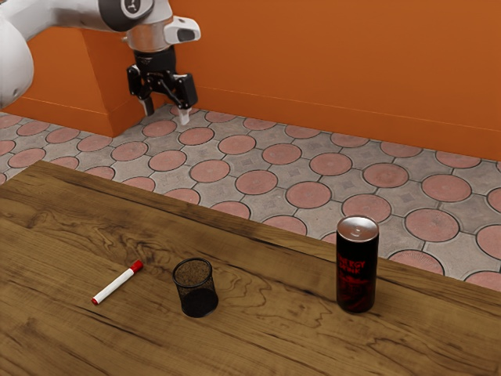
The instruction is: Put the marker into the pen holder.
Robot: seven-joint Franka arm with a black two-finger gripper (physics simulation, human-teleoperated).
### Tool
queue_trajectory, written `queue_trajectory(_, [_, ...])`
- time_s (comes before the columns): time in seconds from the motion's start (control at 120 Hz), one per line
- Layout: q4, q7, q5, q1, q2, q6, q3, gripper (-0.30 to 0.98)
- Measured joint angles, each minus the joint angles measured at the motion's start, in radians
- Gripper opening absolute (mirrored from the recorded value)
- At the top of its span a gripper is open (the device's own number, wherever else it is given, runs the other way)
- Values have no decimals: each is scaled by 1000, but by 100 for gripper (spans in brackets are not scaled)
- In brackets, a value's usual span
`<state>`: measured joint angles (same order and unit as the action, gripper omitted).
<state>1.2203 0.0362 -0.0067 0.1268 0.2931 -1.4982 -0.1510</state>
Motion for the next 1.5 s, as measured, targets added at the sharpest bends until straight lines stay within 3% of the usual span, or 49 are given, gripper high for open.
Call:
queue_trajectory(0.217, [-39,19,-2,0,12,-4,6,68])
queue_trajectory(0.517, [-56,37,7,-16,356,-226,-35,68])
queue_trajectory(0.733, [-42,100,5,-89,386,-292,-37,68])
queue_trajectory(0.958, [607,201,4,-113,78,-570,-29,68])
queue_trajectory(1.075, [845,241,17,-113,-37,-739,-32,68])
queue_trajectory(1.283, [983,295,46,-111,-75,-943,-33,68])
queue_trajectory(1.5, [1091,332,53,-110,-115,-1054,-42,68])
